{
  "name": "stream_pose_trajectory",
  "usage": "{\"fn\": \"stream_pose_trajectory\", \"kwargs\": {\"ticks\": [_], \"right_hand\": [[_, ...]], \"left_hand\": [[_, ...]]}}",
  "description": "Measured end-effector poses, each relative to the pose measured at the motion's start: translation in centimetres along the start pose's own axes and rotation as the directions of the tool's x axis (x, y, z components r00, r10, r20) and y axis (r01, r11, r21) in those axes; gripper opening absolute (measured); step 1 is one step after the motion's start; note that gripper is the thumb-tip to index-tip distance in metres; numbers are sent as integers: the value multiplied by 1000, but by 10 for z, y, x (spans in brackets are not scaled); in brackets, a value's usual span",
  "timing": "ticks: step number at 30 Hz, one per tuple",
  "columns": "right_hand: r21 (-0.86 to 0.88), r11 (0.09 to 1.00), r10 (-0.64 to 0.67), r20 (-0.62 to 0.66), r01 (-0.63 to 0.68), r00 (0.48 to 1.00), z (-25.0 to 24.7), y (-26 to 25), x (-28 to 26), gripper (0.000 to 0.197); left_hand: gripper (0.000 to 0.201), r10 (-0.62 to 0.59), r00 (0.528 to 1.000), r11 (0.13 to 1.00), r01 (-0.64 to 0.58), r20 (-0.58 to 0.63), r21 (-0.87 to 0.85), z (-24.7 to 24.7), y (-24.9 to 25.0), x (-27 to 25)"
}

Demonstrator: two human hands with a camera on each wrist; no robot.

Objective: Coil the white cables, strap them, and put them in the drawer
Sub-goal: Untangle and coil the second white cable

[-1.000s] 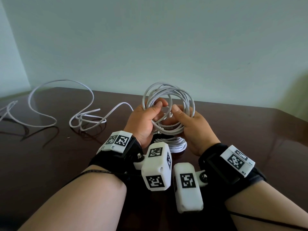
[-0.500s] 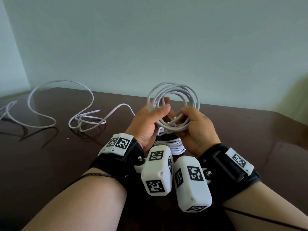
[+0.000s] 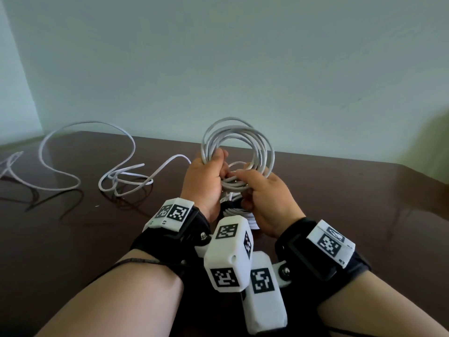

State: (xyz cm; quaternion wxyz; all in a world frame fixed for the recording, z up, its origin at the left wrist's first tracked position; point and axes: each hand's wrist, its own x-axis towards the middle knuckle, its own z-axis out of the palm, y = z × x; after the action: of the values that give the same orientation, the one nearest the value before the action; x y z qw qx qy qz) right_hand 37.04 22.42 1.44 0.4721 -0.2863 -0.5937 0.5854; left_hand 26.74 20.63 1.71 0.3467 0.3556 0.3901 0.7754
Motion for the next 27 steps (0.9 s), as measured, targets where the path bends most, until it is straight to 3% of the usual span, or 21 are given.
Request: {"fn": "stream_pose_trajectory", "kwargs": {"ticks": [2, 5, 9, 12, 13, 16, 19, 24, 27], "right_hand": [[-23, 999, 22, -13, -23, 1000, -6, -2, 2, 19], [-44, 999, 27, -37, -28, 999, -21, -5, 5, 25], [-102, 995, 13, 11, -12, 1000, -28, -7, 6, 22], [-177, 979, -111, -51, 100, 992, -28, -9, 6, 58], [-216, 965, -171, -98, 147, 980, -29, -10, 6, 56], [-326, 925, -268, -190, 197, 944, -34, -14, 7, 23], [-454, 866, -313, -162, 210, 936, -38, -16, 6, 22], [-381, 901, -275, -130, 208, 953, -37, -21, 3, 22], [-341, 934, -165, -154, 104, 974, -36, -17, 5, 14]], "left_hand": [[18, 73, 997, 979, -68, -18, 194, -5, 1, 3], [17, 135, 990, 887, -143, 50, 438, -9, 5, 1], [17, 124, 990, 877, -141, 69, 459, -8, 6, 0], [18, 136, 990, 875, -135, 31, 464, -11, 6, 4], [19, 137, 990, 872, -132, 24, 471, -12, 7, 5], [20, 140, 990, 857, -130, 16, 499, -14, 7, 5], [20, 143, 990, 855, -129, 10, 503, -13, 6, 5], [23, 115, 993, 891, -98, -12, 444, -13, 5, 6], [27, 88, 995, 923, -62, -51, 380, -13, 2, 8]]}}
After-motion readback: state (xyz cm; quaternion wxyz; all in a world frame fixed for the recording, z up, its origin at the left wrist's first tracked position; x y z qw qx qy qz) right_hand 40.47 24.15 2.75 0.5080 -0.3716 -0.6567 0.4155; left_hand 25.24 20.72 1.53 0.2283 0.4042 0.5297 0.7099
